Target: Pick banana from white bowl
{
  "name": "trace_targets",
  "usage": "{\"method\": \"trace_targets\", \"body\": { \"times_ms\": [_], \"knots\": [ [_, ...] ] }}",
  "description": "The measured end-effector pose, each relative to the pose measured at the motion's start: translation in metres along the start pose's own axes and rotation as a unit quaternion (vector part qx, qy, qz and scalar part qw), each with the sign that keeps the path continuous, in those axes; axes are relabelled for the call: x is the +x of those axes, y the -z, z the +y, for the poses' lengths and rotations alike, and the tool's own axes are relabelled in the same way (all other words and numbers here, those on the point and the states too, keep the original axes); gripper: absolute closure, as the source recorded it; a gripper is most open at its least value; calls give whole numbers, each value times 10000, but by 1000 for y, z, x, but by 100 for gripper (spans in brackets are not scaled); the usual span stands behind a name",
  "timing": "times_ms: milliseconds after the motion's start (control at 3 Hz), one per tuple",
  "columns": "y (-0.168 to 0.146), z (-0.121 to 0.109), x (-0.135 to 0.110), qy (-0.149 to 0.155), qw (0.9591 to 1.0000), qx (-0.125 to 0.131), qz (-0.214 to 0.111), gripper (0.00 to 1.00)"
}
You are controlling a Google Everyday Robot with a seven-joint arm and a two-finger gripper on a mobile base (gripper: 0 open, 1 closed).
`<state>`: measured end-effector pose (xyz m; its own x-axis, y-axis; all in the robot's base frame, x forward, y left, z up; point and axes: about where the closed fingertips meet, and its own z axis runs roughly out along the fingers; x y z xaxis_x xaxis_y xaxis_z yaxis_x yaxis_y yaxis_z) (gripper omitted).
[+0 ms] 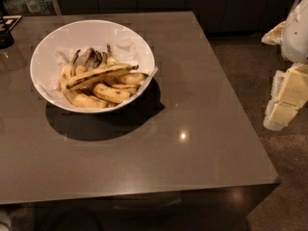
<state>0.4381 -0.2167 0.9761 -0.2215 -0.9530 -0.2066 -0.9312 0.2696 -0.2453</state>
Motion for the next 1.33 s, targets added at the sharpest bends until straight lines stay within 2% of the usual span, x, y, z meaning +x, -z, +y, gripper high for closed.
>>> {"method": "trace_targets", "body": {
  "times_ms": [333,667,1000,1333],
  "knots": [
    [2,-3,-6,63,10000,15,-14,0],
    [-3,-9,-21,268,9994,-214,-20,0],
    [-19,-18,-47,654,9966,-494,-52,0],
    [-19,-18,-47,654,9966,-494,-52,0]
  ]
}}
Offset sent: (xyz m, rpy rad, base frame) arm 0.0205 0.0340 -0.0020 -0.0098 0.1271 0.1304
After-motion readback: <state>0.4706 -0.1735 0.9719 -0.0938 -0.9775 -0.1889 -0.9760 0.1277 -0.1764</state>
